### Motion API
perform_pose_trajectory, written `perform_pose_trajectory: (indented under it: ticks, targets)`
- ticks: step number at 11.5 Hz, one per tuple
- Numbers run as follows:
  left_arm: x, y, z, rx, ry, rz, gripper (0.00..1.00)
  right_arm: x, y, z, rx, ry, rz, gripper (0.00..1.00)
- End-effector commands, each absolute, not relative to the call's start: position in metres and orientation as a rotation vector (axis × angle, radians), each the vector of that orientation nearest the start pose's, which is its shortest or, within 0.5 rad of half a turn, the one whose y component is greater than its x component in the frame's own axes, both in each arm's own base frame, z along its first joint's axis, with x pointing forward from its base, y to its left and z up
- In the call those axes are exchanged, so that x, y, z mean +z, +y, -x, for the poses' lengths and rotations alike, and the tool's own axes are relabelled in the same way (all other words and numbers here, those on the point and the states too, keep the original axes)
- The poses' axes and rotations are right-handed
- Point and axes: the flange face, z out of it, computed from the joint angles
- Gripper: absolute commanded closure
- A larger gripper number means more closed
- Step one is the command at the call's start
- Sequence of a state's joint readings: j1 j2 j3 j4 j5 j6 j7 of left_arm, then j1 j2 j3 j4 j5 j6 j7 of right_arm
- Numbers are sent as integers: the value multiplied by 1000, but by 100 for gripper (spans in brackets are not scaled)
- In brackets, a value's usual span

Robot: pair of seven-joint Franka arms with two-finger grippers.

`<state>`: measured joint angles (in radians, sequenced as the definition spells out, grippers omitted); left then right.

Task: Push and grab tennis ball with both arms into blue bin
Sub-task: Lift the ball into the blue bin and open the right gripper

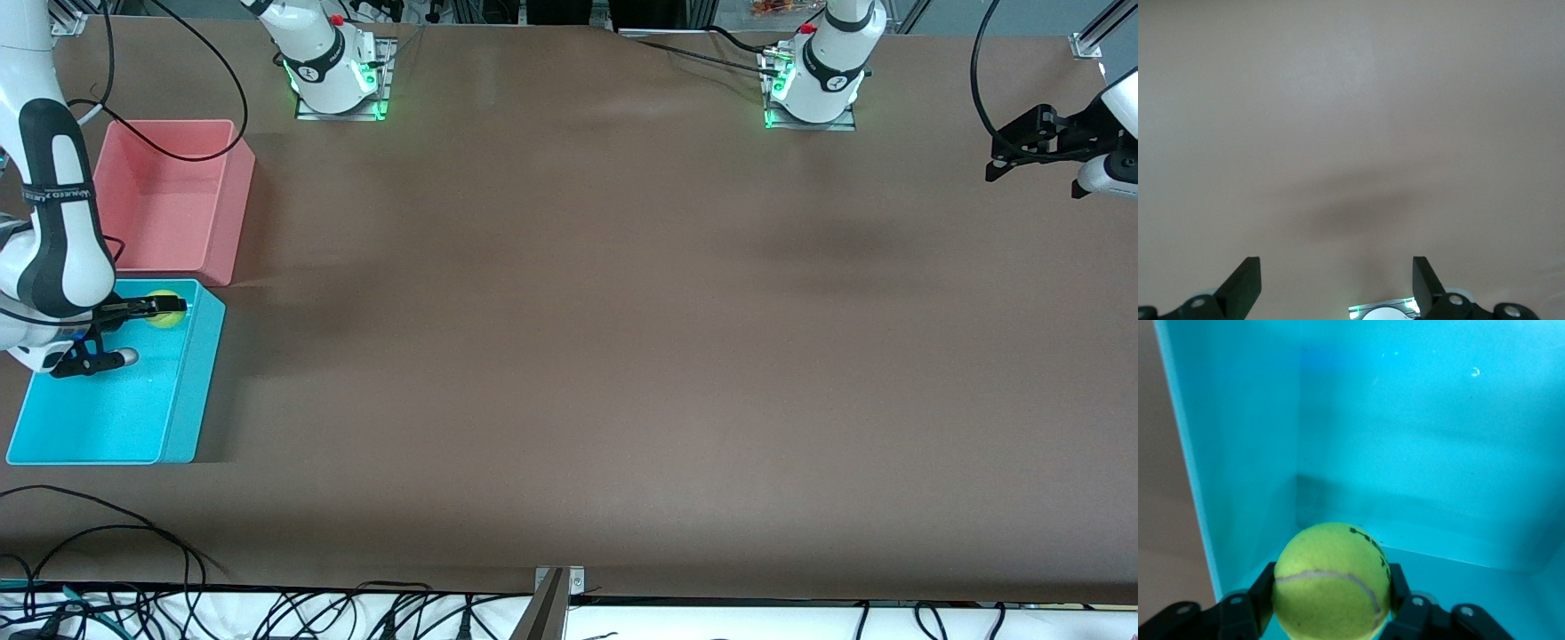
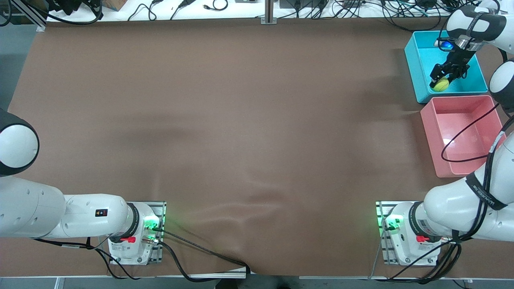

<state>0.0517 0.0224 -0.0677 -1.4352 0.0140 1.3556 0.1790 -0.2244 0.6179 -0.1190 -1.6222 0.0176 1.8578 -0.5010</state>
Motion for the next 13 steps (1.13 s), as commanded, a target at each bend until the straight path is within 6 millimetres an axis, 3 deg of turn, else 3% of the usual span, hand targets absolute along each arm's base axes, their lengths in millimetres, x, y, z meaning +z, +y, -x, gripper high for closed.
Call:
perform_pose_trajectory:
  ticks: [1, 4, 5, 10, 13]
  targets:
    - [664, -6, -540, 143, 234, 3111, 0, 234, -213, -611, 535, -214, 2958, 0]
    - [664, -6, -539, 146, 234, 3111, 0, 241, -211, -614, 524, -223, 2963, 0]
    - [664, -6, -539, 146, 234, 3111, 0, 252, -212, -621, 500, -230, 2974, 0]
    - [663, -6, -540, 148, 236, 3110, 0, 351, -188, -658, 480, -255, 2998, 0]
    - [663, -6, -539, 148, 234, 3110, 0, 388, -177, -667, 445, -168, 3044, 0]
